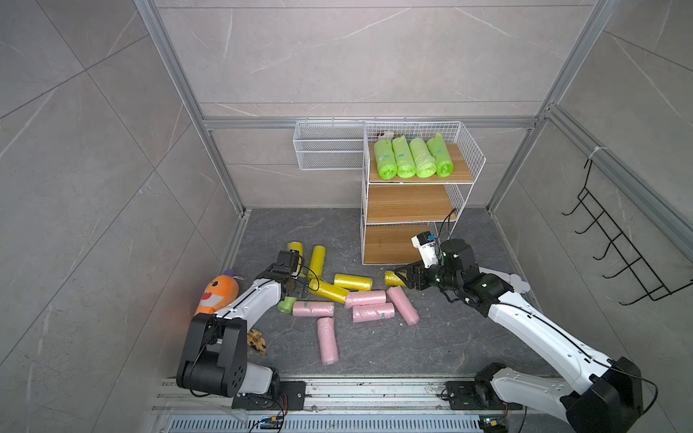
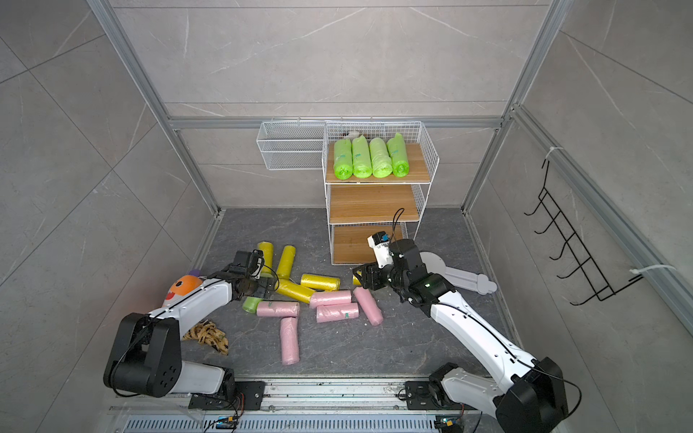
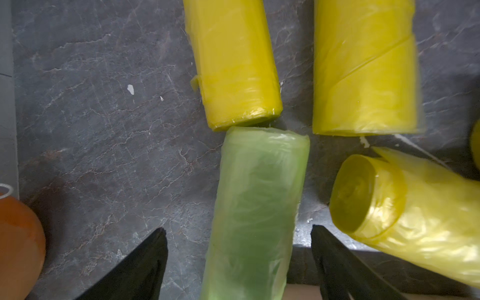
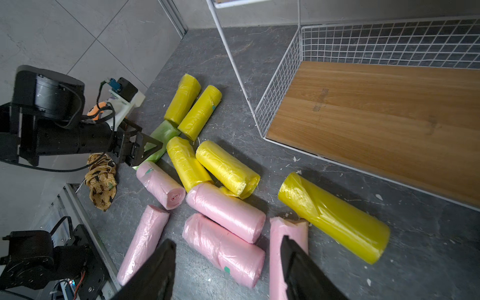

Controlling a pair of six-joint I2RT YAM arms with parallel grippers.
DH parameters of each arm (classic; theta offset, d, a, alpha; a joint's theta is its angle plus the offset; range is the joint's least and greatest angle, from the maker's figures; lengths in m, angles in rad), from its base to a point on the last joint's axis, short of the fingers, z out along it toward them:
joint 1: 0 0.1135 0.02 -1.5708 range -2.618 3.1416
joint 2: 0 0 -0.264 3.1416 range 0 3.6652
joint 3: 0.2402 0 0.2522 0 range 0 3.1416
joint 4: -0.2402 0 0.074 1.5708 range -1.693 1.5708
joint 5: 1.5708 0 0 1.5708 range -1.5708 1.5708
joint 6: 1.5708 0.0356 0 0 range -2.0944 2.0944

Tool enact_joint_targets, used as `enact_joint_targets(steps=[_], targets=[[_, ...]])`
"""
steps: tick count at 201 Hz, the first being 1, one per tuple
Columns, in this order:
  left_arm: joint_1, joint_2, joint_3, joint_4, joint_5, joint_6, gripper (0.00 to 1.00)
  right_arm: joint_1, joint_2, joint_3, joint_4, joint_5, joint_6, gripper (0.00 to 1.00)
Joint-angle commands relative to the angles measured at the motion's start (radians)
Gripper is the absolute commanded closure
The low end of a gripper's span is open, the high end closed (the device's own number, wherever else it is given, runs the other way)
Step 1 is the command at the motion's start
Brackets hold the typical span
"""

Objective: Sort the rolls of trash bags by color and place them on the shelf
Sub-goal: Pick up the roll of trash bags from the center of the board.

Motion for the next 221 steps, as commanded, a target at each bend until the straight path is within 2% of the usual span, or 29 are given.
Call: enact_joint_targets(steps=[1,44,81,102,134,162,221], targets=[[0.008,0.058,0.030,0.039,0.056,0.087,0.12,0.006,0.000,-0.011,0.031,-0.024,0.006,0.32],[0.018,0.221,0.125,0.014,0.102,0.102,0.21,0.005,-0.015,-0.010,-0.002,-0.002,0.004,0.32],[0.018,0.244,0.146,0.010,0.119,0.085,0.24,0.004,-0.020,-0.004,-0.042,0.013,0.010,0.32],[0.019,0.240,0.151,-0.011,0.108,0.081,0.33,0.006,-0.019,0.003,-0.064,0.026,0.018,0.32],[0.018,0.193,0.164,-0.040,0.100,0.070,0.49,0.005,-0.022,0.017,-0.095,0.040,0.042,0.32],[0.019,0.140,0.190,-0.095,0.090,0.034,0.57,0.004,-0.012,0.043,-0.130,0.031,0.064,0.32],[0.018,-0.087,0.191,-0.144,0.017,0.034,0.64,0.006,0.016,0.106,-0.255,0.068,0.090,0.31]])
